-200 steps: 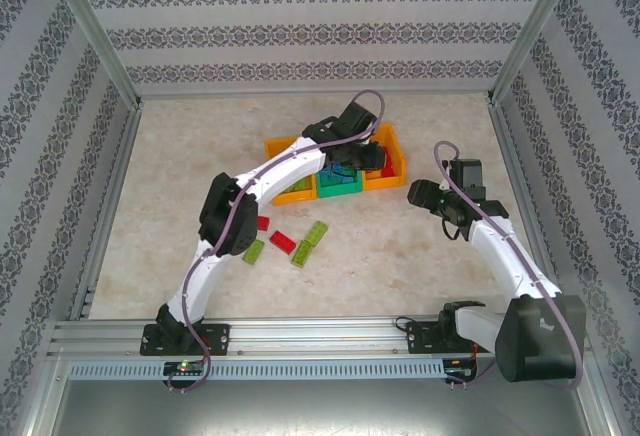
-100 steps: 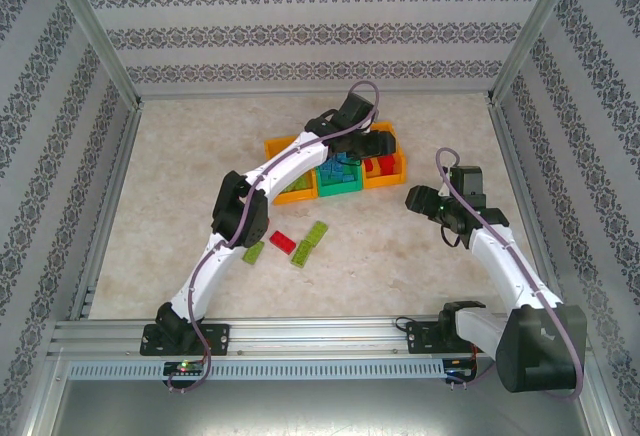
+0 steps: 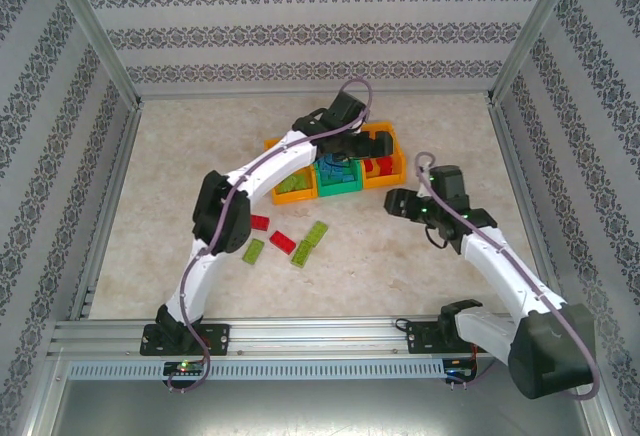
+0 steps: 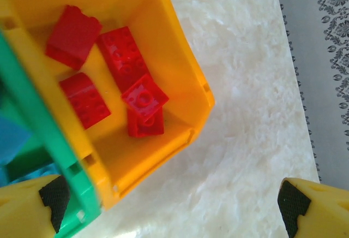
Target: Sort the legos into containers by color
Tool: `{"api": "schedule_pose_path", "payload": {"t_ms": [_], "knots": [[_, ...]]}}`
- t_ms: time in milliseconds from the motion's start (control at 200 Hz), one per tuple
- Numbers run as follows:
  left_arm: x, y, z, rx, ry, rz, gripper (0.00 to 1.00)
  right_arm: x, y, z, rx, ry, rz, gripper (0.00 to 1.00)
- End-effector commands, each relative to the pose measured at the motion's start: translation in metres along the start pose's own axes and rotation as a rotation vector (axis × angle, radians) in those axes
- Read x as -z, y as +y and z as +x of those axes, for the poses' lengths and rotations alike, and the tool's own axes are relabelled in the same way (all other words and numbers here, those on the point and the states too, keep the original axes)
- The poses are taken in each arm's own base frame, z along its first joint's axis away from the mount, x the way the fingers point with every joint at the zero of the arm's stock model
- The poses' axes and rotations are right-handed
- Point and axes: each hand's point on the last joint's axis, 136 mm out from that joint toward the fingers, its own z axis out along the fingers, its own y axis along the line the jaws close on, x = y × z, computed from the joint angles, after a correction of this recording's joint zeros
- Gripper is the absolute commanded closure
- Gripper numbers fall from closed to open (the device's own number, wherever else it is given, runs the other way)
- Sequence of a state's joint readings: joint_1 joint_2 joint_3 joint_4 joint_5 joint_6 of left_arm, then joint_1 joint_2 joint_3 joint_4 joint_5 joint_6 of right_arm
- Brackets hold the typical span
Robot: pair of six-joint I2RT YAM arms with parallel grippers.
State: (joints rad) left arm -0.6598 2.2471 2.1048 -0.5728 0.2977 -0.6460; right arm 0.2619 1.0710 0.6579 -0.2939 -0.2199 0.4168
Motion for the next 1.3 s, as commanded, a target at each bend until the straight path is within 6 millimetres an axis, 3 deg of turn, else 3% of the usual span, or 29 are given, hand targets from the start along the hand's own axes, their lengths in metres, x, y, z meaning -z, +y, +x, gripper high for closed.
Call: {"api": "schedule_pose_path", "payload": {"t_ms": [0,235,395,619,769,1089,1294], "knots": [[0.043,0.009,-0.011,-0.055,-0.100,-0.080,0.00,-0.012,0.031,0.003,0.090,-0.012,-0.025,0.27],[0.096,0.079,0.012,-0.032,-0.144,-0.270,0.01,-0.054,0.070,0.033,-0.016,0.106,0.033,0.27],[0.113,0.099,0.055,-0.152,-0.029,-0.325,0.00,-0.051,0.050,0.028,-0.079,0.033,0.089,0.24],[0.088,0.093,0.142,-0.410,0.198,-0.357,0.00,-0.024,-0.007,0.021,-0.204,-0.017,0.132,0.19],[0.069,0.103,0.179,-0.475,0.313,-0.377,0.04,0.000,-0.036,0.021,-0.254,-0.075,0.156,0.11],[0.039,0.127,0.204,-0.502,0.461,-0.413,0.14,0.022,-0.064,0.035,-0.319,-0.134,0.174,0.06],[0.024,0.138,0.214,-0.498,0.513,-0.427,0.35,0.024,-0.062,0.033,-0.316,-0.135,0.159,0.06]]}}
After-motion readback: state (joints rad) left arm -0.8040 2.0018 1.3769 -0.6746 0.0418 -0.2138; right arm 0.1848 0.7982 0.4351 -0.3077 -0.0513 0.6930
